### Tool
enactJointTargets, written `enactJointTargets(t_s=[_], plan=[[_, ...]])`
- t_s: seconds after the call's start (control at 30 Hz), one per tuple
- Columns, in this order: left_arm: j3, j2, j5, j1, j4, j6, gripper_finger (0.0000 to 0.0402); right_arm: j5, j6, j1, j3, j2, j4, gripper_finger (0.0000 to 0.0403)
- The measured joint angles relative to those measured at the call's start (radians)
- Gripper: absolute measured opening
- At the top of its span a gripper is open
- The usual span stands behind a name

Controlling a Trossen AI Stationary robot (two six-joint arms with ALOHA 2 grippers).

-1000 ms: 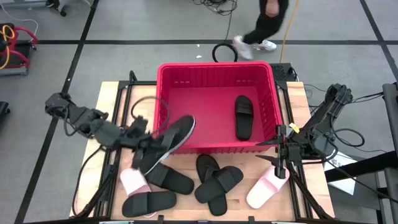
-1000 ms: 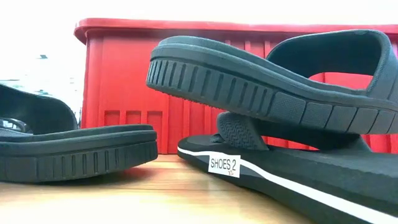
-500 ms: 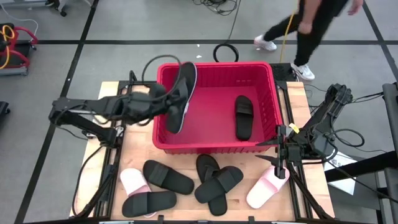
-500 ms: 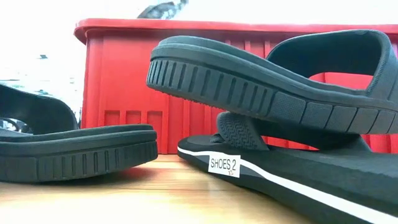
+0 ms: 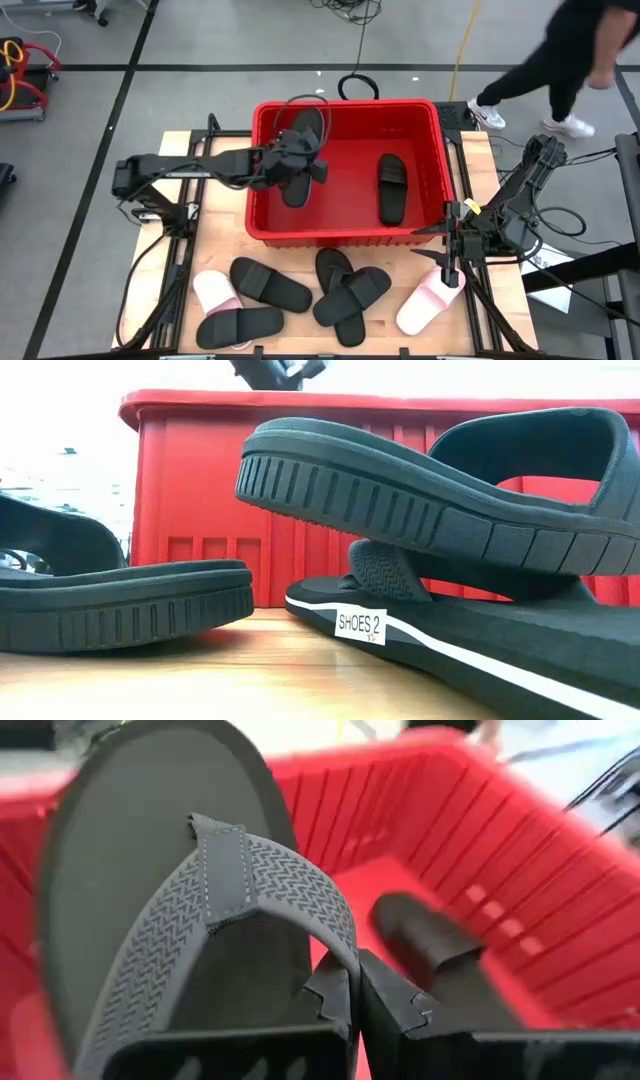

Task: Pick and place slides into bin
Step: Put the black slipper into the red bin

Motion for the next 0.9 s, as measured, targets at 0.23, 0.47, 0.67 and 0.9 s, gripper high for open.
enactJointTargets(t_s=[0.23, 0.47, 0.67, 0.9], plan=[[0.000, 0.102, 0.034, 0.043, -0.068, -0.076, 0.0000, -0.002, 0.000, 0.000, 0.000, 0.000, 0.000, 0.0160], [0.000, 0.170, 0.034, 0.075, -0.206, -0.174, 0.0000, -0.003, -0.008, 0.000, 0.000, 0.000, 0.000, 0.0160], [0.000, 0.223, 0.054, 0.095, -0.208, -0.182, 0.0000, -0.003, -0.030, 0.000, 0.000, 0.000, 0.000, 0.0160], [0.000, 0.285, 0.120, 0.125, -0.214, -0.219, 0.0000, -0.004, -0.052, 0.000, 0.000, 0.000, 0.000, 0.0160]])
